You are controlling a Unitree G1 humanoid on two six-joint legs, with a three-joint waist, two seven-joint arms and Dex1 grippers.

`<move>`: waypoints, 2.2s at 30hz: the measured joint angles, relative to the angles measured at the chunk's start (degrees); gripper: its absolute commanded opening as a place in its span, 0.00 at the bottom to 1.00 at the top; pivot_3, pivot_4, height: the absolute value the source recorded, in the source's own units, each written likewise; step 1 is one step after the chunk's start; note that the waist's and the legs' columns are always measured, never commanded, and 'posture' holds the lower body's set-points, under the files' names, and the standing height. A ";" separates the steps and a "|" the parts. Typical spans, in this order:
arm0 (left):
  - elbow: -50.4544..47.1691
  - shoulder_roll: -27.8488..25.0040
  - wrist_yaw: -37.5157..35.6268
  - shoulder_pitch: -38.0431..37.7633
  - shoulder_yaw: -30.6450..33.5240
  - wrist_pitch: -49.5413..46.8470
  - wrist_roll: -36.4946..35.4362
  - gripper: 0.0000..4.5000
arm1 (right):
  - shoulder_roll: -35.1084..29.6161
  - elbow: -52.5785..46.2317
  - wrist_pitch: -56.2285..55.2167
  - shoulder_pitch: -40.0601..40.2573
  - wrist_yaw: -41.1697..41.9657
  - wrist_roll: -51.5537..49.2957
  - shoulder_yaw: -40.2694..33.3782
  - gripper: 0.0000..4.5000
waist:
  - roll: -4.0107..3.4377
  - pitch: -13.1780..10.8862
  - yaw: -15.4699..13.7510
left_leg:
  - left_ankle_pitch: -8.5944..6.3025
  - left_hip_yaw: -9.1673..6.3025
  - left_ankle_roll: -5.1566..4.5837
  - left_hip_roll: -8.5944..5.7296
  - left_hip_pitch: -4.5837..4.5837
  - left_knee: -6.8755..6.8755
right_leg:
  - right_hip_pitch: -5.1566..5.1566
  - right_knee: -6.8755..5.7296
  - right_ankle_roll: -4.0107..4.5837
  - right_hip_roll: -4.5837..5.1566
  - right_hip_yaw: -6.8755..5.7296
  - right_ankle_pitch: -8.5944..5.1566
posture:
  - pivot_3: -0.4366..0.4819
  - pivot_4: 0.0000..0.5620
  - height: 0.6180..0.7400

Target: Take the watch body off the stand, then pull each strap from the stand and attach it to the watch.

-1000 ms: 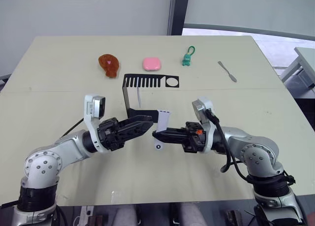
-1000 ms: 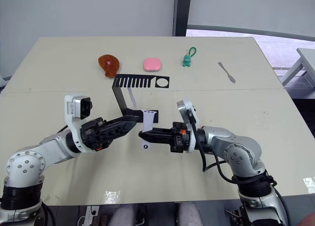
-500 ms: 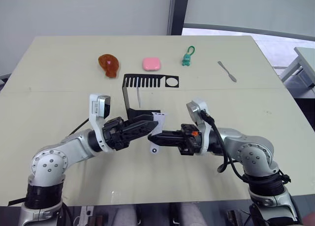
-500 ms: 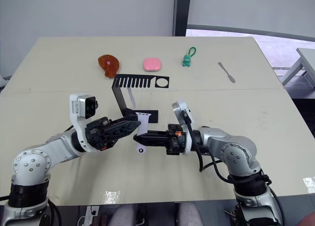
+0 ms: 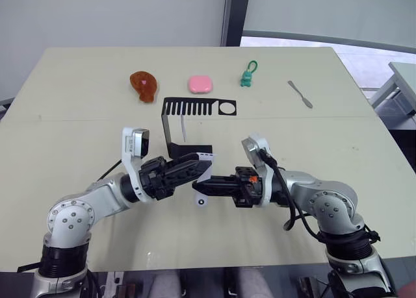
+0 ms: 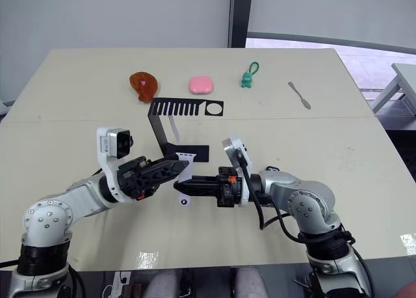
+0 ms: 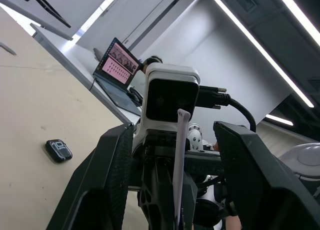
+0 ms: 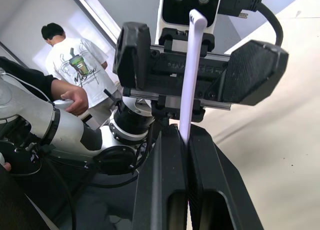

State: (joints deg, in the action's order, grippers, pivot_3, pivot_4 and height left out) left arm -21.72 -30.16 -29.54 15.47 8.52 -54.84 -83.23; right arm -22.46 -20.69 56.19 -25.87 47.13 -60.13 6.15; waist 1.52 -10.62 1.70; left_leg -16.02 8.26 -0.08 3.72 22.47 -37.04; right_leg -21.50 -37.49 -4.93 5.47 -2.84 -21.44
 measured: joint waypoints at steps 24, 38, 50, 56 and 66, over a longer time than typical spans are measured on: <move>-0.11 0.87 -0.04 -1.20 -0.36 0.45 0.62 0.01 | -0.01 -0.01 -0.12 1.42 0.00 0.58 0.01 0.00 | 0.00 0.00 -0.01 | -0.01 -0.01 0.00 0.00 0.03 0.04 | 0.00 0.06 0.00 0.00 0.00 0.00 | 0.48 0.27 1.00; -1.62 1.01 -2.38 -2.21 -0.32 4.38 5.70 0.00 | -5.03 -0.55 -3.75 2.64 1.18 4.76 -0.56 0.61 | 0.01 0.00 -0.11 | -0.02 -0.01 -0.01 0.00 0.07 0.06 | -0.01 0.14 0.00 0.00 -0.02 0.00 | 0.48 0.27 1.00; -2.74 -7.31 -9.83 -9.22 10.48 16.34 20.12 0.00 | -19.46 0.29 -28.21 16.83 3.82 23.64 -15.98 0.99 | 0.04 -0.01 -0.36 | -0.04 0.02 0.02 -0.03 0.12 0.41 | 0.03 0.66 0.00 -0.04 -0.09 0.00 | 0.48 0.27 1.00; -0.60 -9.45 -13.23 -14.38 15.48 22.75 28.35 0.00 | -18.91 11.20 -45.06 28.30 3.38 32.19 -30.00 0.99 | 0.03 -0.02 -0.44 | -0.04 0.11 0.00 -0.06 0.09 0.54 | 0.05 0.88 -0.04 -0.05 -0.05 0.02 | 0.48 0.27 1.00; 4.17 -8.70 -13.26 -17.53 21.53 29.33 34.02 0.00 | -18.18 29.58 -64.49 40.91 -0.76 39.99 -45.53 0.99 | 0.03 -0.03 0.49 | 0.03 0.20 0.11 -0.05 -0.37 0.84 | 0.27 0.74 -0.08 -0.07 0.10 0.05 | 0.48 0.27 1.00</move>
State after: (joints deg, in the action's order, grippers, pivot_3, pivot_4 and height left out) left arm -17.55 -38.86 -42.81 -2.06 30.05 -25.51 -49.21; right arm -40.64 8.89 -8.29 15.05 46.37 -20.14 -39.38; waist 1.55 -10.64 2.19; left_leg -15.99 8.46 0.03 3.68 22.10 -36.20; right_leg -21.23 -36.75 -5.01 5.40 -2.74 -21.39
